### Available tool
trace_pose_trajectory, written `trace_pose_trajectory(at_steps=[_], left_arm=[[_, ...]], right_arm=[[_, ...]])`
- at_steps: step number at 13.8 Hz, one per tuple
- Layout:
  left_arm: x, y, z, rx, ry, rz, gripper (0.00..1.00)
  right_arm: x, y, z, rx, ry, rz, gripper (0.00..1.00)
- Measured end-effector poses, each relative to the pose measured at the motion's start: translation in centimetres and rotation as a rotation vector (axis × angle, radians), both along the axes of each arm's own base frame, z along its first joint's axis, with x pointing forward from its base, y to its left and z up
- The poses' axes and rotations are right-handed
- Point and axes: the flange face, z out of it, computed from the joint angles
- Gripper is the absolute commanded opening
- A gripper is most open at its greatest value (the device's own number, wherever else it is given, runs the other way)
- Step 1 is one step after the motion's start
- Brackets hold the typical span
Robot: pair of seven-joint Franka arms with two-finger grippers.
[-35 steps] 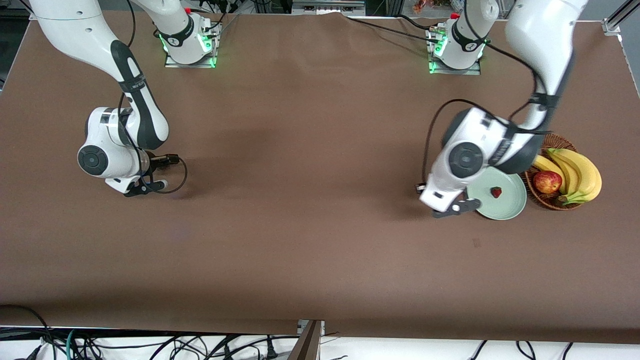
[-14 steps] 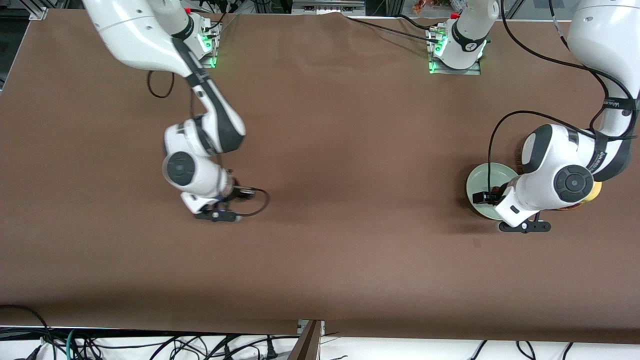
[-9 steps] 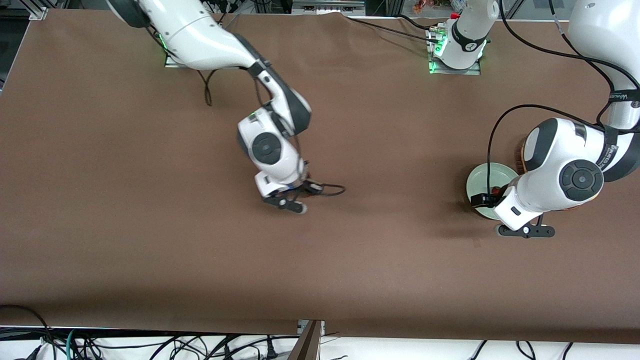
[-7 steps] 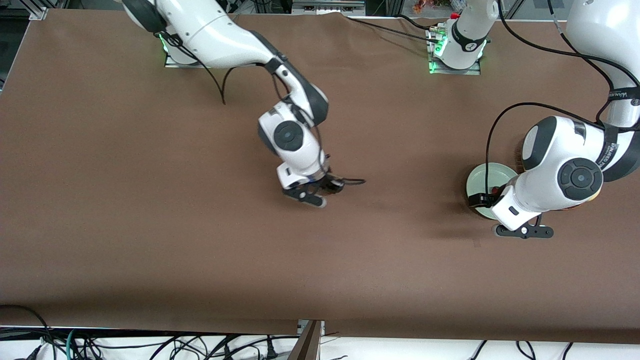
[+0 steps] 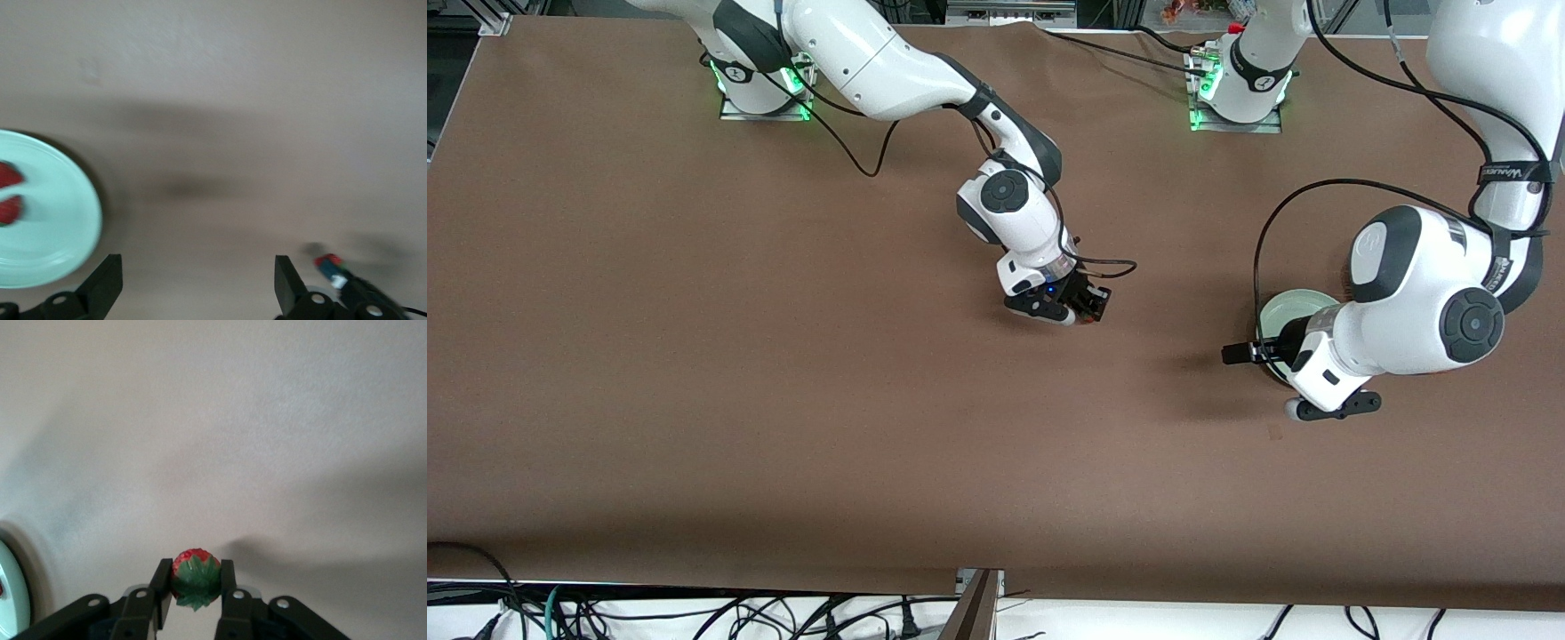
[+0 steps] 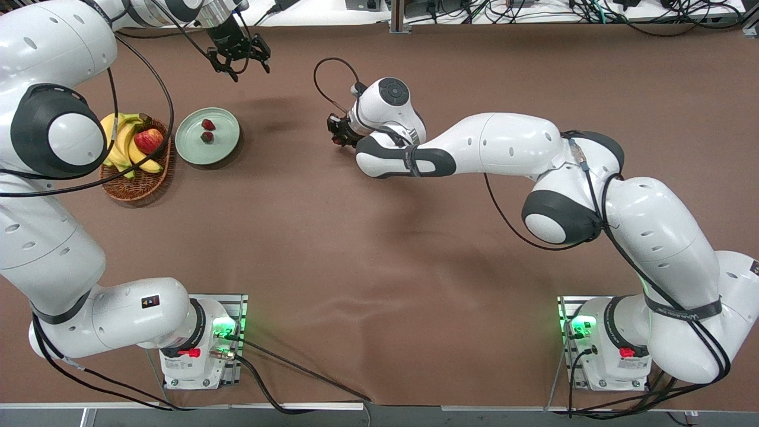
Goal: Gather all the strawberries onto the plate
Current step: 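Carry the last strawberry to the table middle and open the right gripper, then grasp the middle strawberry with the left gripper while the right arm retracts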
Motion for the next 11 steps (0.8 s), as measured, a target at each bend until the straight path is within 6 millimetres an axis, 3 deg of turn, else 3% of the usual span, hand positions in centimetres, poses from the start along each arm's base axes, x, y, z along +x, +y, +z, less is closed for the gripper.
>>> trace_pose_trajectory(at_steps=[3, 6, 8, 11], left_arm=[[0.0, -2.1, -3.4, -0.078, 0.046, 0.032, 1.0], [0.0, -3.9, -5.7, -0.122, 0.066, 0.047, 1.0], [-0.3, -4.2, -6.4, -0.118, 0.076, 0.062, 1.0], [-1.3, -4.9, -8.1, -0.111, 0.082, 0.078, 1.0]], right_arm=[[0.5, 0.2, 1.0, 0.013, -0.016, -0.003, 1.0], [3.7, -1.9, 3.1, -0.027, -0.02, -0.017, 1.0], [7.8, -5.8, 6.4, -0.116, -0.016, 0.061, 1.0], [14.3, -15.7, 11.7, -0.253, 0.018, 0.221, 1.0]])
